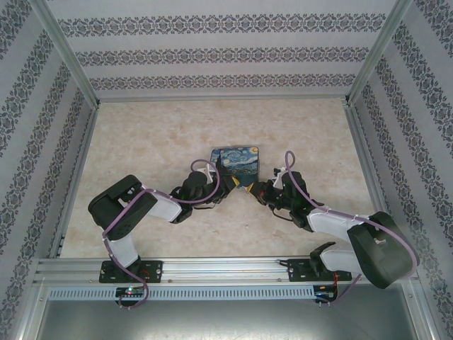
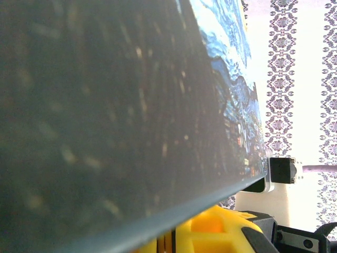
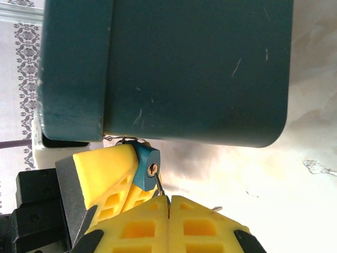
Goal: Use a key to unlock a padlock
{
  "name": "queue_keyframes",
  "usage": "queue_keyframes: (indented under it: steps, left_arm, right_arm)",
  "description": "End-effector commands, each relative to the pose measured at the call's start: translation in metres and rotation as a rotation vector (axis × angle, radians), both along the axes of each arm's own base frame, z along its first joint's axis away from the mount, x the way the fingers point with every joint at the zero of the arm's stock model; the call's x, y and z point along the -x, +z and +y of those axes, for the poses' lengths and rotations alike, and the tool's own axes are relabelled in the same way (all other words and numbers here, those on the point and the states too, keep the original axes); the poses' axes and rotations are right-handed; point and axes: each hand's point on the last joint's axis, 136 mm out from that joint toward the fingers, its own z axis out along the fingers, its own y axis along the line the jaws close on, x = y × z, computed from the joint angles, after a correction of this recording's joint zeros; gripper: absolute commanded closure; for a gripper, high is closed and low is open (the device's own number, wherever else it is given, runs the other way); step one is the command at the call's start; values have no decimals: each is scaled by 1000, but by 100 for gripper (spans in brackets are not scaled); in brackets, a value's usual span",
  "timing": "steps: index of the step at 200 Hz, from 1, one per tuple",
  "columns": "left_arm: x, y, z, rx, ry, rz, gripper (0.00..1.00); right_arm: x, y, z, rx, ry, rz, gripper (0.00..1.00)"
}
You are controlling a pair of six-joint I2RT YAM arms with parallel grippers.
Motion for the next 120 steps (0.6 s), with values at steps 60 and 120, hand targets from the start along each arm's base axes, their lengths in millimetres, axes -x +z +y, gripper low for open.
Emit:
queue_keyframes:
  steps: [60,120]
  left_arm:
    - [-10,29,-7,78,-4,-64,100]
    - [-10,30,-7,78,-5,-66,100]
  right_arm:
    - [-6,4,6,-1,0,-15,100]
    - [-14,16,16,-15,12,-38,100]
